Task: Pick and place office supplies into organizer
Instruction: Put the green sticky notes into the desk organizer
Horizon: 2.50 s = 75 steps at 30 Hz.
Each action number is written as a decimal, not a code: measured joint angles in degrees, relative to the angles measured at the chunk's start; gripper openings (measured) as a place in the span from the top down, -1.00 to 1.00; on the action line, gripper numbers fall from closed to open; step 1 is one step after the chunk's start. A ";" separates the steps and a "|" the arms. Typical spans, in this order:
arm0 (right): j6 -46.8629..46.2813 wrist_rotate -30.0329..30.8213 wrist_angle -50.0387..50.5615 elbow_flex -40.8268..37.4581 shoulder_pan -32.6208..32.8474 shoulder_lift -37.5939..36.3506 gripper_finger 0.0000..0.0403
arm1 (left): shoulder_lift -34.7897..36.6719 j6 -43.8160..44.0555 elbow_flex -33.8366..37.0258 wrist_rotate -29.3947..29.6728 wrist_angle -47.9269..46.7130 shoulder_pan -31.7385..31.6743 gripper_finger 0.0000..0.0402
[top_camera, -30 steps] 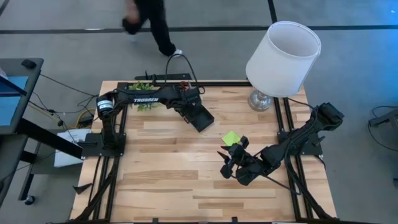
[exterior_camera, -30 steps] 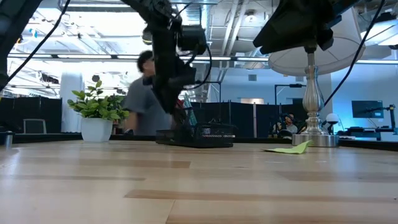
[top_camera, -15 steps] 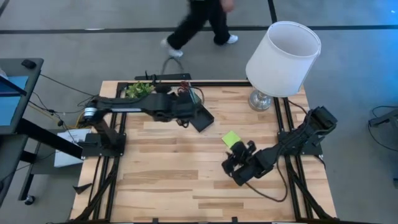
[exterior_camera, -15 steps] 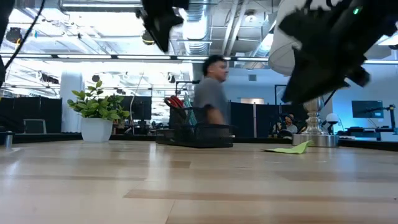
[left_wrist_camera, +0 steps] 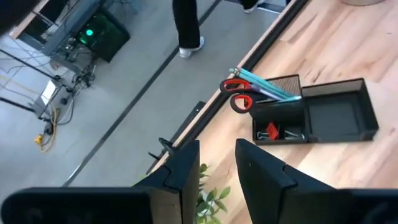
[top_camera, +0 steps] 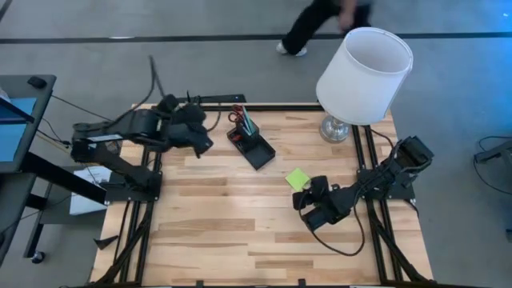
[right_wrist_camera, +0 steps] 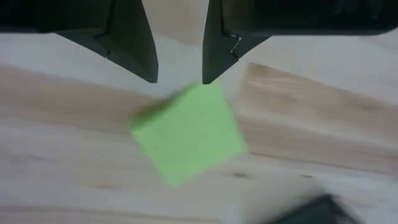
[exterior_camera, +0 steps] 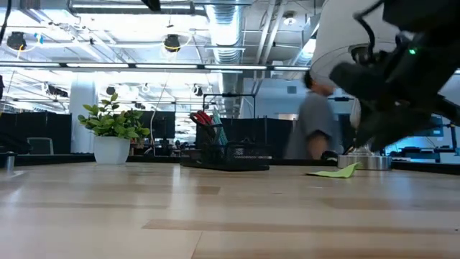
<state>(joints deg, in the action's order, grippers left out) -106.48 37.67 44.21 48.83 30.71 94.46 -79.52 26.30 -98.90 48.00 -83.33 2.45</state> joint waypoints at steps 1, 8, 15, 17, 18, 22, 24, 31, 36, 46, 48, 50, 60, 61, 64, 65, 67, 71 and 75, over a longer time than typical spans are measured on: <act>-1.10 -1.46 0.27 -0.77 -0.20 -0.33 0.41 | 0.65 0.00 0.00 -0.12 -0.56 0.18 0.50; -7.32 -3.52 -0.42 -4.51 -2.12 -3.06 0.41 | 4.04 3.79 0.01 -0.85 -6.16 1.24 0.50; -4.68 -2.91 -3.25 -5.37 -6.38 -5.01 0.41 | 4.63 4.67 0.01 -1.25 -6.73 1.36 0.50; -3.86 -3.55 -3.88 -5.37 -7.79 -5.01 0.41 | 4.55 4.63 0.01 -1.23 -6.73 1.35 0.50; -3.68 -3.97 -4.55 -5.37 -8.51 -5.01 0.41 | 4.49 4.59 0.01 -1.22 -6.73 1.35 0.50; -0.30 -7.25 -8.64 -5.37 -11.34 -5.01 0.41 | 4.38 3.60 0.03 -1.30 -6.71 1.35 0.50; 0.26 -7.85 -9.87 -5.37 -12.36 -5.01 0.41 | 4.41 3.40 0.03 -1.52 -6.71 1.35 0.50; -3.74 -7.81 -10.47 -5.37 -12.95 -5.01 0.41 | 4.41 1.36 0.03 -3.15 -6.71 1.35 0.50; -6.95 -7.85 -9.63 -5.35 -11.81 -5.01 0.41 | 4.41 1.18 0.03 -2.80 -6.69 1.35 0.50; -10.56 -12.19 -9.36 -5.32 -12.14 -3.90 0.41 | 4.41 1.16 0.05 -2.68 -6.69 1.35 0.50; -11.16 -12.85 -9.40 -5.32 -12.12 -2.55 0.41 | 4.41 1.16 0.05 -2.70 -6.69 1.35 0.50; -12.09 -12.34 -9.26 -5.32 -11.98 -1.10 0.41 | 4.41 1.08 0.05 -2.70 -6.69 1.35 0.50; -11.78 -9.07 -9.79 -5.30 -14.16 -0.66 0.41 | 4.41 0.22 0.05 -2.68 -6.69 1.35 0.50; -11.56 -9.09 -9.84 -5.30 -14.43 -0.66 0.41 | 4.41 0.22 0.05 -2.68 -6.68 1.35 0.50; -10.54 -9.07 -10.48 -5.30 -15.40 -0.66 0.41 | 4.41 0.24 0.05 -2.68 -6.69 1.35 0.50; -10.27 -9.07 -10.67 -5.30 -15.71 -0.66 0.41 | 4.41 0.24 0.05 -2.68 -6.69 1.35 0.50; -9.41 -9.07 -11.04 -5.30 -16.38 -0.66 0.41 | 4.41 0.26 0.05 -2.76 -6.69 1.35 0.50; -8.60 -10.01 -12.19 -5.30 -17.64 -0.60 0.41 | 4.41 0.29 0.05 -2.95 -6.69 1.35 0.50; -8.50 -11.79 -11.50 -5.30 -18.94 -0.25 0.41 | 4.41 0.33 0.05 -2.98 -6.68 1.35 0.50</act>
<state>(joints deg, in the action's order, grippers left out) -114.98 25.88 32.71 43.53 11.77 94.21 -75.11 26.63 -98.85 45.01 -90.01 3.79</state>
